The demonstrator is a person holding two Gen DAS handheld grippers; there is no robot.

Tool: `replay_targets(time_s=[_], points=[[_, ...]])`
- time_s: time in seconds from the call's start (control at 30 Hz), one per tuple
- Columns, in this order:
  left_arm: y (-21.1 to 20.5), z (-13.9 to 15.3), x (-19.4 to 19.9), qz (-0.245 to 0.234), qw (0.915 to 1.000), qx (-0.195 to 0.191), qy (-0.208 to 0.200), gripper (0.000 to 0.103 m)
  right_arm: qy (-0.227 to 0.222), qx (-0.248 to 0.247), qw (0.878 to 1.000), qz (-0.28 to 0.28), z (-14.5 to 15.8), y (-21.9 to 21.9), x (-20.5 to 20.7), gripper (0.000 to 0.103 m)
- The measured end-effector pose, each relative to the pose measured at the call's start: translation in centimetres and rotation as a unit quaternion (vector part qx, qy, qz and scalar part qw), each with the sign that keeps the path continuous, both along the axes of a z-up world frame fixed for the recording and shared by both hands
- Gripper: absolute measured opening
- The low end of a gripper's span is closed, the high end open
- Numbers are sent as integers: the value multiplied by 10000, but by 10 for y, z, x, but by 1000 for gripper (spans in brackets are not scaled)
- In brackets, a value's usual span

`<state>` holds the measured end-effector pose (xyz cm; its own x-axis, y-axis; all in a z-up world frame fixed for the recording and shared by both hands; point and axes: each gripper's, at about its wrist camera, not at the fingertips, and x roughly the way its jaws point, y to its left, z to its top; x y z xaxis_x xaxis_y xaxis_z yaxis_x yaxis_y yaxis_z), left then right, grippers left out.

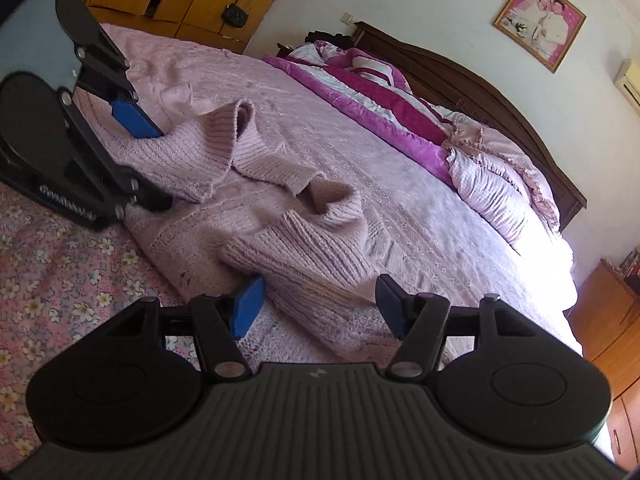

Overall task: Fold small clothes
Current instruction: 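Grasp a sleeve cuff with the right gripper while the left gripper pinches the other cuff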

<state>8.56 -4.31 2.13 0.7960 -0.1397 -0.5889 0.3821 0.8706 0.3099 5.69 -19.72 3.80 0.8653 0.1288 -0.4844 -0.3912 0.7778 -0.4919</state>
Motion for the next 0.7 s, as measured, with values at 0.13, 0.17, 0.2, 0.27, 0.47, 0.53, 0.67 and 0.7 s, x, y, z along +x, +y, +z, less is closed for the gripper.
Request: replay_targets(time_s=[0.13, 0.17, 0.2, 0.27, 0.47, 0.53, 0.67, 0.7], points=[[16, 14, 3, 111, 9993, -343, 44, 19, 290, 502, 9982, -124, 4, -5, 8, 24], [20, 17, 4, 137, 9990, -422, 50, 19, 258, 554, 9980, -161, 5, -6, 8, 21], [24, 21, 4, 174, 9987, -486, 38, 19, 224, 612, 9977, -210, 8, -7, 9, 17], [32, 30, 5, 269, 9978, -612, -28, 19, 182, 811, 9959, -346, 14, -11, 11, 15], [59, 56, 13, 718, 9938, -743, -406, 18, -81, 1298, 9871, -931, 38, -32, 22, 13], [69, 63, 21, 884, 9920, -754, -499, 12, -196, 1383, 9842, -1085, 47, -40, 27, 13], [88, 73, 39, 1192, 9881, -640, -735, 9, -469, 1439, 9782, -1423, 59, -57, 38, 13], [93, 73, 44, 1252, 9872, -656, -740, 6, -478, 1485, 9761, -1511, 61, -62, 43, 13]])
